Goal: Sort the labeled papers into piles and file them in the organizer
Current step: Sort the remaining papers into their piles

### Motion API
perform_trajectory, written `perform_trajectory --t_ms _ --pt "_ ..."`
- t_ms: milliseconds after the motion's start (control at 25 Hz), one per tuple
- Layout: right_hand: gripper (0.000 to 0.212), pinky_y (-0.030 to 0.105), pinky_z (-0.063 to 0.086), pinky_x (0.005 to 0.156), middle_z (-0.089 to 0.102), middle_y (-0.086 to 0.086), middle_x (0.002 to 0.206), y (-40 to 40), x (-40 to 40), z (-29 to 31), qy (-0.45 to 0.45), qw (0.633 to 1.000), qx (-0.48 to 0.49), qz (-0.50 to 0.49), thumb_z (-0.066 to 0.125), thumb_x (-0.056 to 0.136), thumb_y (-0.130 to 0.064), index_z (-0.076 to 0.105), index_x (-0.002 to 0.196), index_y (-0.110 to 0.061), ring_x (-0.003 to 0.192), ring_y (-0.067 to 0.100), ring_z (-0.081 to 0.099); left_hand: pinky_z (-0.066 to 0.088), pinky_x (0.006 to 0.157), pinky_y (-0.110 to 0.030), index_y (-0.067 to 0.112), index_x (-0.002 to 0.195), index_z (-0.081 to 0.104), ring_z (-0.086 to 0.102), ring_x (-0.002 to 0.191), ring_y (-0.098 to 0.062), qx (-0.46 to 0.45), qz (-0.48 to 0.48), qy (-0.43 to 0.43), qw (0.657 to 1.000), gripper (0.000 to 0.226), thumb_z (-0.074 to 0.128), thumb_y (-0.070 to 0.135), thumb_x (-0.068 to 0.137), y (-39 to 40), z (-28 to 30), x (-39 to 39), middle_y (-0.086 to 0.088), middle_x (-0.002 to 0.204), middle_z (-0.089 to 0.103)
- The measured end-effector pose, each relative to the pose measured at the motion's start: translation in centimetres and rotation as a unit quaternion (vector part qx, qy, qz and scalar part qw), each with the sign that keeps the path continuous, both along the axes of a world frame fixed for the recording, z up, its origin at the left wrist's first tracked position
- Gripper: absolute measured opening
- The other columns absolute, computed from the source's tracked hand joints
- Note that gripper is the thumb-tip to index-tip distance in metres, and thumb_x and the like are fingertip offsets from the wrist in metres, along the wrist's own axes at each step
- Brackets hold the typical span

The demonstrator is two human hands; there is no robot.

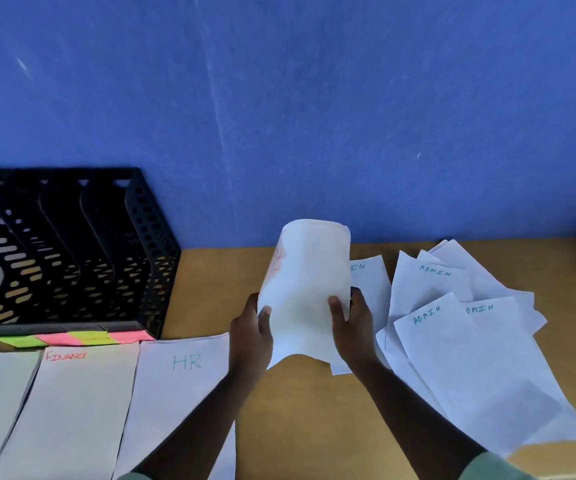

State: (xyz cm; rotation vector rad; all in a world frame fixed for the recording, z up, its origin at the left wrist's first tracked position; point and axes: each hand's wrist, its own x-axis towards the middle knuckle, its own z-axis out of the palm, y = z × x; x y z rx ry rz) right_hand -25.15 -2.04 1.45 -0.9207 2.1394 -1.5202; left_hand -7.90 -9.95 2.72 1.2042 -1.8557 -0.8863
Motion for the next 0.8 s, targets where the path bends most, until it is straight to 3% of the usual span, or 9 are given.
perform_trajectory --t_ms 80,200,320,400,480,600,720,800 --pt "0.008 0.013 0.048 0.07 0.065 -0.022 0.093 0.4 1.2 0.7 -0.009 0.999 -0.034 -0.022 0.056 0.104 -0.027 0.052 0.103 -0.033 0.093 -0.006 0.063 0.05 0.09 -0.02 0.026 0.125 0.053 0.062 0.104 -0.001 0.026 0.028 0.037 0.999 0.025 0.052 0.023 0.1 0.3 0.6 -1.0 0.024 0.114 0.064" --pt "0.022 0.019 0.057 0.075 0.06 -0.035 0.105 1.0 1.7 1.6 -0.011 0.998 -0.053 -0.026 0.06 0.102 -0.03 0.047 0.109 -0.046 0.102 -0.004 0.062 0.044 0.074 -0.001 0.046 0.116 0.047 0.06 0.098 0.014 -0.002 0.022 0.081 0.996 0.02 0.053 0.04 0.098 0.2 1.3 -1.2 0.043 0.105 0.059" --pt "0.046 0.013 0.056 0.079 0.058 -0.04 0.111 2.0 1.8 1.0 -0.003 0.999 -0.036 -0.027 0.066 0.098 -0.025 0.041 0.114 -0.06 0.107 -0.008 0.061 0.044 0.071 -0.005 0.048 0.111 0.041 0.063 0.095 0.0 -0.031 -0.009 0.113 0.993 0.02 0.049 0.034 0.1 0.6 0.8 -1.0 0.028 0.103 0.06" --pt "0.046 0.019 0.055 0.082 0.062 -0.032 0.106 2.4 1.9 0.1 0.002 0.999 -0.012 -0.035 0.066 0.098 -0.018 0.042 0.115 -0.053 0.106 0.001 0.064 0.044 0.072 -0.007 0.045 0.109 0.04 0.062 0.092 -0.006 -0.022 -0.017 0.12 0.992 0.031 0.048 0.017 0.099 1.1 -0.1 -0.8 0.023 0.099 0.059" --pt "0.036 0.029 0.053 0.082 0.061 -0.027 0.096 2.3 2.2 -0.5 0.006 0.998 0.012 -0.054 0.064 0.097 -0.013 0.046 0.115 -0.038 0.094 0.008 0.067 0.044 0.07 -0.009 0.048 0.105 0.038 0.062 0.09 -0.006 0.0 -0.003 0.116 0.993 0.035 0.043 0.015 0.097 1.5 -0.9 -0.7 0.025 0.096 0.058" --pt "0.022 0.033 0.055 0.078 0.062 -0.028 0.085 2.1 2.4 -0.1 -0.007 0.997 0.006 -0.078 0.067 0.097 -0.016 0.055 0.102 -0.035 0.084 -0.007 0.065 0.044 0.067 -0.008 0.053 0.101 0.035 0.062 0.088 -0.001 0.018 0.025 0.111 0.993 0.028 0.04 0.025 0.099 1.5 -0.5 -0.7 0.027 0.095 0.059" --pt "0.01 0.027 0.054 0.07 0.068 -0.019 0.084 1.7 1.3 1.2 -0.023 0.995 -0.019 -0.1 0.07 0.095 -0.022 0.062 0.096 -0.027 0.084 -0.006 0.065 0.044 0.073 -0.005 0.037 0.112 0.044 0.06 0.098 0.005 -0.008 0.034 0.127 0.991 0.012 0.045 0.033 0.101 0.5 1.2 -1.1 0.031 0.106 0.06" --pt "0.011 0.019 0.051 0.068 0.07 -0.017 0.089 1.2 0.6 2.3 -0.042 0.994 -0.029 -0.097 0.072 0.093 -0.023 0.064 0.099 -0.026 0.085 -0.006 0.065 0.044 0.073 -0.006 0.026 0.115 0.047 0.061 0.097 0.001 -0.013 0.037 0.137 0.99 0.018 0.049 0.037 0.101 -0.5 2.2 -1.0 0.022 0.106 0.062"
